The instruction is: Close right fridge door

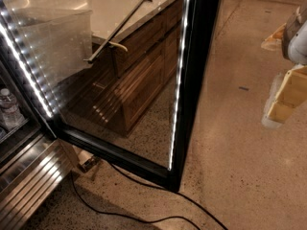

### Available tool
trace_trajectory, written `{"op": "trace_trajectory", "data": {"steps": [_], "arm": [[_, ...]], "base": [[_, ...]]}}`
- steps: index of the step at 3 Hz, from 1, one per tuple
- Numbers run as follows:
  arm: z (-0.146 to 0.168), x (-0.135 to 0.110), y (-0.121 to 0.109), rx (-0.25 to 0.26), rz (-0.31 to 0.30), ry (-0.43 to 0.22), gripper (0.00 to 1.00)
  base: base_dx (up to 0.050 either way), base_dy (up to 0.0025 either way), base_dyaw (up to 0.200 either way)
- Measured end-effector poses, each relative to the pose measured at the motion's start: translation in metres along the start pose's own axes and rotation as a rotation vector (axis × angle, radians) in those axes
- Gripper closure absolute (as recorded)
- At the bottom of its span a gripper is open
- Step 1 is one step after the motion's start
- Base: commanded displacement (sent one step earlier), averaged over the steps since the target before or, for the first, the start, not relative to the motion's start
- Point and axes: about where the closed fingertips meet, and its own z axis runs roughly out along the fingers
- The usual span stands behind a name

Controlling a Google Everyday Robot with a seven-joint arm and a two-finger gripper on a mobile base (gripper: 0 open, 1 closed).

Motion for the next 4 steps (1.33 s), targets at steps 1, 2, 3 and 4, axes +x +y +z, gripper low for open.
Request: {"op": "trace_trajectory", "data": {"steps": [1, 2, 3, 4], "arm": [[0.008, 0.001, -0.006, -0.024, 0.017, -0.003, 0.00], [0.050, -0.030, -0.057, -0.110, -0.007, -0.077, 0.00], [0.050, -0.030, -0.057, -0.109, -0.007, -0.077, 0.00], [0.040, -0.027, -0.065, -0.105, 0.031, -0.089, 0.00]], "base": [[0.000, 0.00000, 0.000], [0.000, 0.00000, 0.000], [0.000, 0.00000, 0.000], [0.000, 0.00000, 0.000]]}}
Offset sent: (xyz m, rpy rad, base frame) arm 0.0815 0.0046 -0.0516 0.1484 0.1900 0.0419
